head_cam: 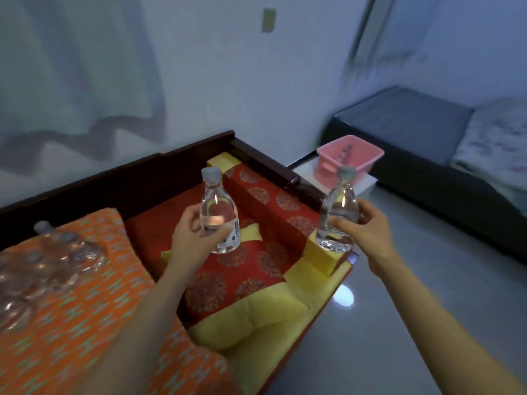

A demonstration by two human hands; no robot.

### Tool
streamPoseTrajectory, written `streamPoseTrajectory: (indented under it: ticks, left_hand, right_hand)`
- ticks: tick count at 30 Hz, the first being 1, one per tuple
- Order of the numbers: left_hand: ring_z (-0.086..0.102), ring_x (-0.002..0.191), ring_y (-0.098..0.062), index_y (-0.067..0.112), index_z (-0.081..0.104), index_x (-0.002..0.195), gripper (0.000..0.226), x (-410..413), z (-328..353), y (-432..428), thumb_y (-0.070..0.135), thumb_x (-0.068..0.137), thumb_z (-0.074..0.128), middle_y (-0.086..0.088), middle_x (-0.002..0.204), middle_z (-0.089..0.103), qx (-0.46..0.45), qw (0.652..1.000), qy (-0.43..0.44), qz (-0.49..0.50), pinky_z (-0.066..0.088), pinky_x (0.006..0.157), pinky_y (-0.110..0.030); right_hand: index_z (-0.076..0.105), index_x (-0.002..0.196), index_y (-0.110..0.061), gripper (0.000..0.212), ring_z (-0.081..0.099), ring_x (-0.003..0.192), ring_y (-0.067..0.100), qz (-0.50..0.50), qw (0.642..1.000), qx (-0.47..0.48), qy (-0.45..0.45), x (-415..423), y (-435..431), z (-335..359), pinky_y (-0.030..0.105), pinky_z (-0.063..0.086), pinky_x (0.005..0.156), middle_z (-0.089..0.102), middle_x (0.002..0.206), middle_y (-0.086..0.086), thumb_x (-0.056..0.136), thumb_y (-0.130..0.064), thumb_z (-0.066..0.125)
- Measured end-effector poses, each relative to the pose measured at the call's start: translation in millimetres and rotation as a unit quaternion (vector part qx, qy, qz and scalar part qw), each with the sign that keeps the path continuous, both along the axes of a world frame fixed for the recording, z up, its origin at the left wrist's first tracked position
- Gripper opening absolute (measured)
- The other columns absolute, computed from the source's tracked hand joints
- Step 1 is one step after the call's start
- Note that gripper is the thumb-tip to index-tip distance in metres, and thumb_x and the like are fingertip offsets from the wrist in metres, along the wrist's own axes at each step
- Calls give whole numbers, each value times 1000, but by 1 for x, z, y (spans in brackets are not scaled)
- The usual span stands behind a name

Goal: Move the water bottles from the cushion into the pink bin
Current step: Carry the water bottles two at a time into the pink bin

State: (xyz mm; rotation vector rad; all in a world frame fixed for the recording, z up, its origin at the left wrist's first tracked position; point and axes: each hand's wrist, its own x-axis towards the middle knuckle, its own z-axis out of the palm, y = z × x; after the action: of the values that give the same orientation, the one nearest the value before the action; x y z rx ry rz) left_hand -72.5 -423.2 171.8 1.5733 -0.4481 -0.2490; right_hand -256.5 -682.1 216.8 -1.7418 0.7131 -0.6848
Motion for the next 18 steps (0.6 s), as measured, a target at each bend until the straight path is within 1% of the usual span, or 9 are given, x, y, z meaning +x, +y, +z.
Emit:
streamPoseTrajectory:
  ticks: [2,5,7,9,11,13,14,16,18]
  left_hand:
    - [71,82,-5,39,58,97,50,-20,6,-40,30,57,87,16,90,73,-1,1000,6,-14,56,65,-24]
    - [71,84,-11,40,58,96,48,-42,10,-87,36,56,85,7,91,74,4,999,10,-30,57,70,-33]
    - [71,84,-12,39,59,96,47,-52,9,-118,34,57,85,6,91,74,12,999,7,-44,58,70,-34]
    - [72,84,-12,38,59,98,49,-59,8,-141,33,58,85,7,92,74,22,998,12,-59,58,69,-33]
    - [71,83,-10,39,58,100,50,-60,5,-171,34,58,85,9,91,74,36,997,8,-64,58,68,-31]
    - [71,82,-9,40,58,100,50,-57,5,-203,36,57,84,10,90,74,45,996,4,-74,58,69,-31]
    - [71,83,-9,40,58,99,50,-54,4,-220,35,57,84,9,90,74,48,996,5,-79,58,71,-32]
    - [71,84,-10,42,59,96,49,-44,2,-255,30,57,86,9,89,74,50,995,8,-85,57,71,-31]
    - [71,83,-6,46,59,92,49,-34,2,-290,30,55,87,13,91,73,44,994,15,-97,56,66,-25]
  right_hand:
    - [63,101,-35,48,68,77,-1,-9,1000,-6,6,-29,-34,6,16,53,57,70,89,-13,60,-24,84]
    - [62,108,-30,52,67,82,7,-17,1000,-9,17,-58,-75,8,22,53,63,67,98,-9,61,-25,83]
    - [62,102,-36,47,64,88,8,-27,1000,-7,10,-74,-101,7,21,52,62,65,99,-10,63,-22,83]
    - [60,97,-41,46,62,91,8,-37,999,-4,4,-83,-119,0,16,50,57,64,100,-11,65,-19,83]
    - [61,102,-36,48,62,92,10,-50,999,12,1,-90,-144,-4,16,50,54,65,100,-8,65,-16,84]
    - [62,106,-29,50,63,92,13,-64,998,24,1,-91,-173,-9,20,50,60,66,98,-5,63,-15,85]
    - [62,106,-29,51,63,91,14,-65,998,26,-1,-90,-186,-10,22,49,63,67,97,-5,63,-15,85]
    - [60,104,-35,53,63,92,14,-71,997,25,-2,-87,-213,-11,26,49,68,67,97,-6,62,-16,85]
    - [61,101,-39,52,63,94,15,-82,996,21,-6,-81,-241,-11,31,52,75,68,97,-5,61,-17,85]
